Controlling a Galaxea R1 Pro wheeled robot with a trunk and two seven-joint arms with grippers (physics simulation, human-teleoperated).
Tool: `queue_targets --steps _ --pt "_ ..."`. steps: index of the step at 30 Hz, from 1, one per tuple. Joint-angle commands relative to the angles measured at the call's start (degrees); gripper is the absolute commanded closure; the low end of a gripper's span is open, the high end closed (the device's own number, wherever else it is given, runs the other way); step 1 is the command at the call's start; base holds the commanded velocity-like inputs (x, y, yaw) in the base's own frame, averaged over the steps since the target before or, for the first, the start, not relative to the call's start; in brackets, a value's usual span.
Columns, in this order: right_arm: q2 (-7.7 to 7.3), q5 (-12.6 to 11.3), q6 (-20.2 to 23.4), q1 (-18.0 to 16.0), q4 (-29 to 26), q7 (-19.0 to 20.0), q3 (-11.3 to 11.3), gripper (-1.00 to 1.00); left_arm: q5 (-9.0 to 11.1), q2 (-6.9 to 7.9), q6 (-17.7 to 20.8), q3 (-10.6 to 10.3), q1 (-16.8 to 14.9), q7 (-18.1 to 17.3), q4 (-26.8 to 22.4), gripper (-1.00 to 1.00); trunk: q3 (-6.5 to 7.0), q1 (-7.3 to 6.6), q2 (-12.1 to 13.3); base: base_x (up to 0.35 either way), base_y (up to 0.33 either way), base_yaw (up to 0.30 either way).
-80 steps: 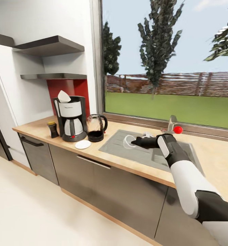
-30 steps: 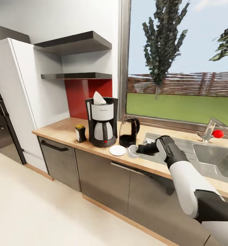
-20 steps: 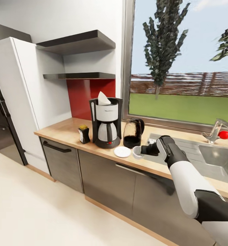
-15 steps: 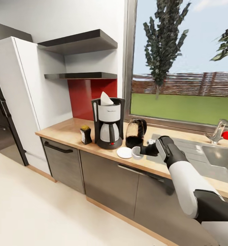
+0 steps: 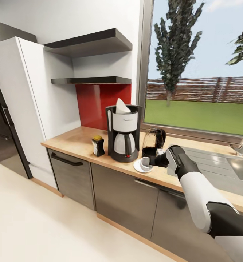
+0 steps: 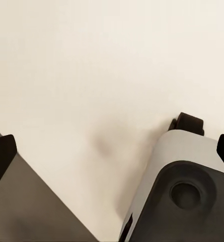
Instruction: Set up a coffee station on the kitchen countertop: keep the coffee maker on the countertop, move the bottle of coffee from the kitchen shelf to the counter next to the coffee maker, place a paper coffee filter on top of the coffee maker, put the saucer next to the coffee maker with the coffee cup on the saucer, and place the electric kettle next to the coffee maker.
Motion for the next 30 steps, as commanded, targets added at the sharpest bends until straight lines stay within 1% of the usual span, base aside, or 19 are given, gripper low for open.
queue_targets --steps 1,7,9,10,13,18,27,30 --pt "0.09 0.0 0.3 -0.1 0.0 0.1 -0.4 1.00 0.3 0.01 0.4 -0.5 0.0 0.2 -0.1 -1.00 -0.07 0.02 0.0 0.159 0.289 0.000" --pt "0.03 -0.3 0.3 -0.1 0.0 0.2 -0.4 1.00 0.3 0.01 0.4 -0.5 0.0 0.2 -0.1 -1.00 -0.09 0.02 0.0 0.173 0.269 -0.021" --pt "0.01 -0.8 0.3 -0.1 0.0 0.2 -0.4 1.00 0.3 0.01 0.4 -0.5 0.0 0.2 -0.1 -1.00 -0.16 0.02 0.0 0.207 0.228 -0.145" --pt "0.01 -1.4 0.3 -0.1 0.0 0.2 -0.4 1.00 0.3 0.01 0.4 -0.5 0.0 0.2 -0.1 -1.00 -0.21 0.02 0.0 0.246 0.220 -0.193" --pt "0.00 -1.8 0.3 -0.1 0.0 0.2 -0.4 1.00 0.3 0.01 0.5 -0.5 0.0 0.2 -0.1 -1.00 -0.30 0.02 0.0 0.254 0.184 -0.122" --pt "0.00 -1.9 0.3 -0.1 0.0 0.2 -0.4 1.00 0.3 0.01 0.5 -0.5 0.0 0.3 -0.1 -1.00 -0.32 0.02 0.0 0.077 0.044 -0.024" --pt "0.00 -1.9 0.3 -0.1 0.0 0.2 -0.4 1.00 0.3 -0.06 0.5 -0.6 0.0 0.4 -0.1 -1.00 -0.32 0.02 0.0 0.003 0.002 -0.240" --pt "0.00 -1.9 0.3 -0.1 0.0 0.2 -0.4 1.00 0.2 -0.07 0.5 -0.6 0.0 0.4 -0.1 -1.00 -0.32 0.02 0.0 0.000 0.000 -0.078"
